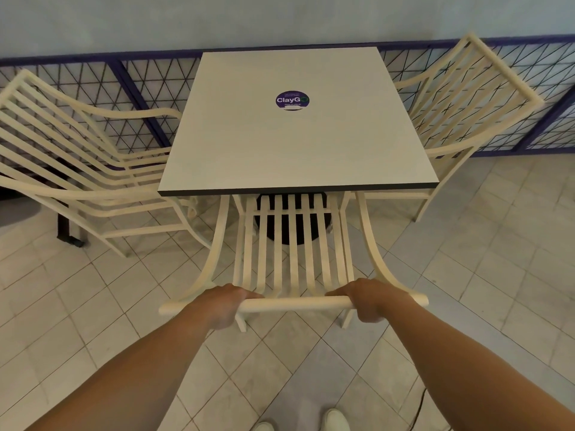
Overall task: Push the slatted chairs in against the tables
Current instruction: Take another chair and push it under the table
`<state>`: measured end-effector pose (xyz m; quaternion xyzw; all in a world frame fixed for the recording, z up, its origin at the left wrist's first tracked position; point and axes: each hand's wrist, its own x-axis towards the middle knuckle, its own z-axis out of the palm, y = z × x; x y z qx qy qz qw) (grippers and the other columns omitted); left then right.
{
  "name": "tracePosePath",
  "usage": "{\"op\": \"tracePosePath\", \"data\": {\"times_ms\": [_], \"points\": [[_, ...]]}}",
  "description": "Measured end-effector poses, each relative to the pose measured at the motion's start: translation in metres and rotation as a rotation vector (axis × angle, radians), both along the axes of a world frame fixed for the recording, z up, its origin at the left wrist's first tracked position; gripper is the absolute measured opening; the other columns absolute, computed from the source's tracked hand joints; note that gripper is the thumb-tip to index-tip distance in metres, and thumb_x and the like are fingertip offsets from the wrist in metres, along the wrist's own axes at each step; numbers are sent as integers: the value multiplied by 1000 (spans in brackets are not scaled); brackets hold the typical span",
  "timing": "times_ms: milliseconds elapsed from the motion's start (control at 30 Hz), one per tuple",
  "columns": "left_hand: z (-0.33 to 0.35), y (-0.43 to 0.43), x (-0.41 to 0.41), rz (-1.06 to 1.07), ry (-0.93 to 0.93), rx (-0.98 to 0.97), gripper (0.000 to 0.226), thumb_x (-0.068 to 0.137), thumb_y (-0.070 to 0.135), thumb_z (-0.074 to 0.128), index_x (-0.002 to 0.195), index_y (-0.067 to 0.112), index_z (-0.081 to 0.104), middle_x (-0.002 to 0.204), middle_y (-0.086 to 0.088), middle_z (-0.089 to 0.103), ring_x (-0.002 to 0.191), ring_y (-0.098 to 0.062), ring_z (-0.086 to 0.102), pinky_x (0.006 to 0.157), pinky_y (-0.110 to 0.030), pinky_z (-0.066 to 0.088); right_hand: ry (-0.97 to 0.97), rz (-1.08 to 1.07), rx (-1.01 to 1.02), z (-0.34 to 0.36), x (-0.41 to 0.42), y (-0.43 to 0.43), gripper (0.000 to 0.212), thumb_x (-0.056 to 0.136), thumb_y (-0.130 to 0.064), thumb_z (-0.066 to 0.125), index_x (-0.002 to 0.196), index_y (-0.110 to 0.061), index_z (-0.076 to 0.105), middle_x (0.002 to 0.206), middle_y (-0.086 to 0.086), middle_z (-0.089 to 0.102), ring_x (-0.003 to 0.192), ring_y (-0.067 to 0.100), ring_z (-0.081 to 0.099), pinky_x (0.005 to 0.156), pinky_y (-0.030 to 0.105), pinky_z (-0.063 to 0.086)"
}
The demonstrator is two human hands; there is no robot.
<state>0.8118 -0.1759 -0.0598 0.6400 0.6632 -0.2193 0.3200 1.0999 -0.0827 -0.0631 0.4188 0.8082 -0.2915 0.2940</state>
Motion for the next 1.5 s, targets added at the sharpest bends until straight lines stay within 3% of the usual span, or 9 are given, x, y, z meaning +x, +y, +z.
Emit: {"op": "tracePosePath", "data": {"times_ms": [167,300,467,667,867,1133,1333,1500], "points": [[-1,-1,-4,2,-10,7,84,94,-6,44,146,59,34,104,4,51,76,-19,53,58,-26,40,7,-8,10,-1,-3,-3,82,86,0,65,149,-44,35,129,0,58,109,20,60,95,33,48],[0,1,-4,4,-24,14,80,94,-3,48,146,57,38,113,0,58,79,-20,55,64,-29,43,-13,-17,21,-2,-2,-1,83,86,-1,62,148,-48,34,131,-2,59,108,20,61,96,35,51],[-3,0,-8,44,-49,-51,79,84,22,69,145,59,35,111,10,55,91,-16,58,70,-28,46,6,-41,1,-5,-2,-2,73,88,-19,63,147,-51,34,137,-8,56,114,18,59,99,36,48],[-1,-2,-4,39,-27,-5,83,93,-3,48,147,59,34,109,4,51,83,-20,53,69,-30,44,1,-28,9,-1,-5,-4,78,87,-2,61,146,-48,39,135,-5,57,114,20,58,98,34,48],[0,-4,-4,27,-31,5,83,93,-4,48,147,57,35,107,4,50,79,-19,51,66,-29,42,9,-31,5,-4,-3,-8,78,88,-1,61,146,-48,39,132,-4,59,111,20,59,98,35,47],[2,-6,1,5,-29,-22,84,93,-5,47,149,56,32,121,-2,56,81,-20,52,68,-32,43,11,-33,6,-6,2,-6,78,89,0,59,145,-50,39,131,-5,58,109,19,59,96,33,47],[-1,-4,2,12,-33,-11,84,93,-4,47,148,58,33,121,-2,57,83,-20,52,70,-32,43,10,-39,7,-5,4,-3,78,89,1,58,145,-49,39,128,-5,59,97,14,57,90,30,48],[0,-7,2,7,-33,-5,82,93,-3,48,147,58,33,123,-1,57,86,-20,53,73,-32,45,-2,-29,23,-7,2,-5,74,87,-3,61,145,-46,42,127,-5,61,104,17,61,94,33,50]]}}
